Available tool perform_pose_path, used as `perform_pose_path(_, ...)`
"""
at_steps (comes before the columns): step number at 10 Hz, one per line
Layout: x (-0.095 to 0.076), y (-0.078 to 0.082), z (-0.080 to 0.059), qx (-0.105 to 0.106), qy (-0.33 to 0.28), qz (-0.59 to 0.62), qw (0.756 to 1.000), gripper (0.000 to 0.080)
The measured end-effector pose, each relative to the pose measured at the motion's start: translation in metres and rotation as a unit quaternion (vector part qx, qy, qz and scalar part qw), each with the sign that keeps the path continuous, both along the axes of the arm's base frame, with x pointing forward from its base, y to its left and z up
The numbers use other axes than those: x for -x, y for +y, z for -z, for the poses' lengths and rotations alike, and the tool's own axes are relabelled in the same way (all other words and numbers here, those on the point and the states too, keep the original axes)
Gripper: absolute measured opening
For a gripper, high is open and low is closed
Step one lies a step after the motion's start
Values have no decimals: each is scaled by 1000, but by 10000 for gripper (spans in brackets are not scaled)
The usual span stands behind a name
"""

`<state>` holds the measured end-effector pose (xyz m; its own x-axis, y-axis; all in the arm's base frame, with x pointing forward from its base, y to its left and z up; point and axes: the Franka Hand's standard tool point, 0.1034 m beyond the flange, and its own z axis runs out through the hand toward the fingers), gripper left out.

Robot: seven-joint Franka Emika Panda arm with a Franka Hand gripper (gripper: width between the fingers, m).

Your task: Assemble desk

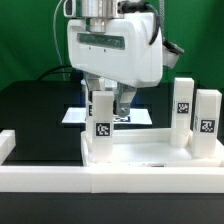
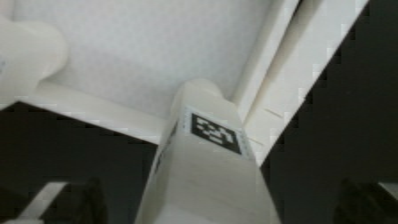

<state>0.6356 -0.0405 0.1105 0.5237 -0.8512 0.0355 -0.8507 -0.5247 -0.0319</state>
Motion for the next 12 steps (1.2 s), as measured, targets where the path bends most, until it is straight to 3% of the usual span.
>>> perform_pose_path(4,-1,8,0,4,3,-168,986,649)
perform_pose_path(12,-3,-5,-4,31,8,-472,881,649)
